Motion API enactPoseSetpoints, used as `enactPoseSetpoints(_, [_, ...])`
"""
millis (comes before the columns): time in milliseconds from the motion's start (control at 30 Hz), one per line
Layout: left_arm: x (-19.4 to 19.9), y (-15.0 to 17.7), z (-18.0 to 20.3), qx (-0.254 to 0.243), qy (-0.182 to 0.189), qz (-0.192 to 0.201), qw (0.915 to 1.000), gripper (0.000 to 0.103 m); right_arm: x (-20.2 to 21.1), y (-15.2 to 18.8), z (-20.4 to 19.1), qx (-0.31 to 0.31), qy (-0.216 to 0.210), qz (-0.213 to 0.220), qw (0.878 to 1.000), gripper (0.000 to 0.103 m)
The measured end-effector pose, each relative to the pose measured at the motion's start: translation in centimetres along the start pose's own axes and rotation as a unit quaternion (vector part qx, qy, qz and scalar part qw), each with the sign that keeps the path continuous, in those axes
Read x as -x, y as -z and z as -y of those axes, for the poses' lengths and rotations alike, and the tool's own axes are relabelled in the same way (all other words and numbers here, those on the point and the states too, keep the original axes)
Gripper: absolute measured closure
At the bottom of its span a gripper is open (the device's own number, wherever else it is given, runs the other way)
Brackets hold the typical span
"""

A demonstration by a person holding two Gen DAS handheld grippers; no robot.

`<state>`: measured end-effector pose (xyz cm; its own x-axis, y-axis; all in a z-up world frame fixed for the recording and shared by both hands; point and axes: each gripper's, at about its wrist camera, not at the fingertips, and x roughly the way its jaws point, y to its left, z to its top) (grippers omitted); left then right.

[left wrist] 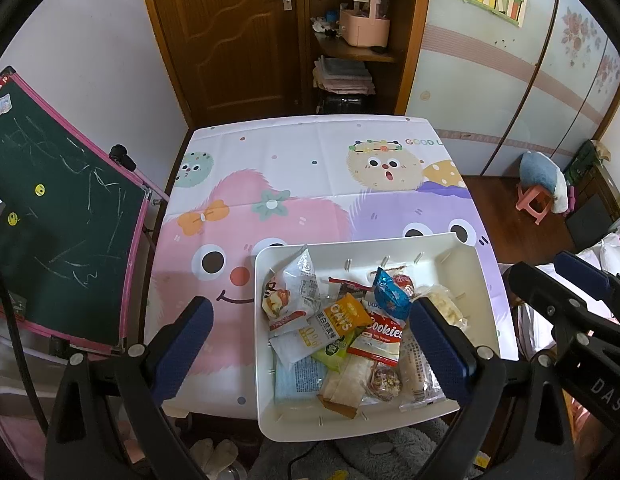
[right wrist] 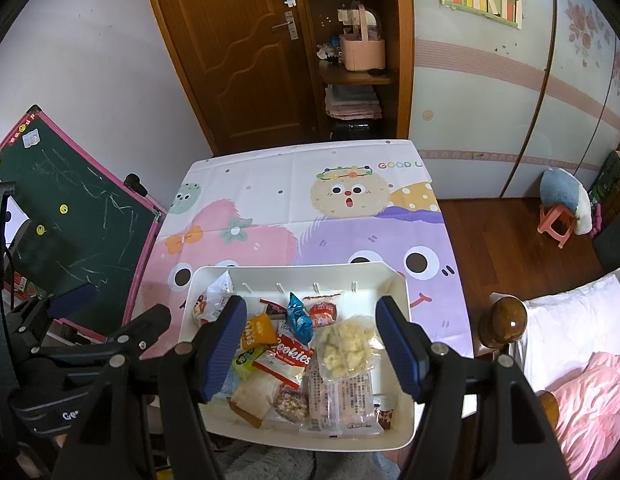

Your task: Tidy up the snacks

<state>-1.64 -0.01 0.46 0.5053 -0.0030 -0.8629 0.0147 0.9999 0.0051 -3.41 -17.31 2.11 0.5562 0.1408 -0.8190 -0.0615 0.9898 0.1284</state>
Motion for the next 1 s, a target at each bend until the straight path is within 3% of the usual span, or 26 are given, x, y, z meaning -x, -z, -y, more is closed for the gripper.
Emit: enactPoseSetpoints(1000, [0.02, 0.37, -0.42, -0.001, -0.001, -0.003, 1.0, 0.005, -0.12, -0.39, -0.04, 0.002, -0.001, -0.002, 1.0, 0.035])
